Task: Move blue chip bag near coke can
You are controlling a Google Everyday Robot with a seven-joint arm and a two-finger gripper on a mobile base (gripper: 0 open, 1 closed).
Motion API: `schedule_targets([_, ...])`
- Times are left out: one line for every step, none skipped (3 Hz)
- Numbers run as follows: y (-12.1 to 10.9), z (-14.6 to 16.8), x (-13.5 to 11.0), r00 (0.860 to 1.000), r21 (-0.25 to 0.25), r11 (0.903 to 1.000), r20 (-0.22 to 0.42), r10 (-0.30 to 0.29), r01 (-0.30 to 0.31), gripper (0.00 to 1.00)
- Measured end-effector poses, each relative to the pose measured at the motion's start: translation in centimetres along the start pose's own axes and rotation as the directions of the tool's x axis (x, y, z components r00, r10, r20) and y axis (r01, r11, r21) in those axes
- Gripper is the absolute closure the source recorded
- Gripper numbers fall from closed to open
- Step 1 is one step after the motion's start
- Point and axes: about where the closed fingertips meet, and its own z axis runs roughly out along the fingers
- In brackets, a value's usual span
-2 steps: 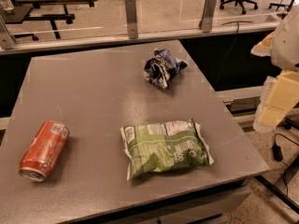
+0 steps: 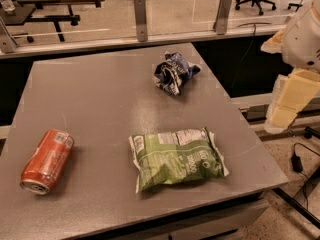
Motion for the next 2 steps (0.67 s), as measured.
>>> schedule_targets([-3.4,2.1,-3.4,0.988,0.007,0.9892,0.047,-0.147,0.147,0.0])
schedule_targets([-5.4,3.7,-5.5,0.97,0.005,0.9723,0.064,-0.233,0.234,0.0])
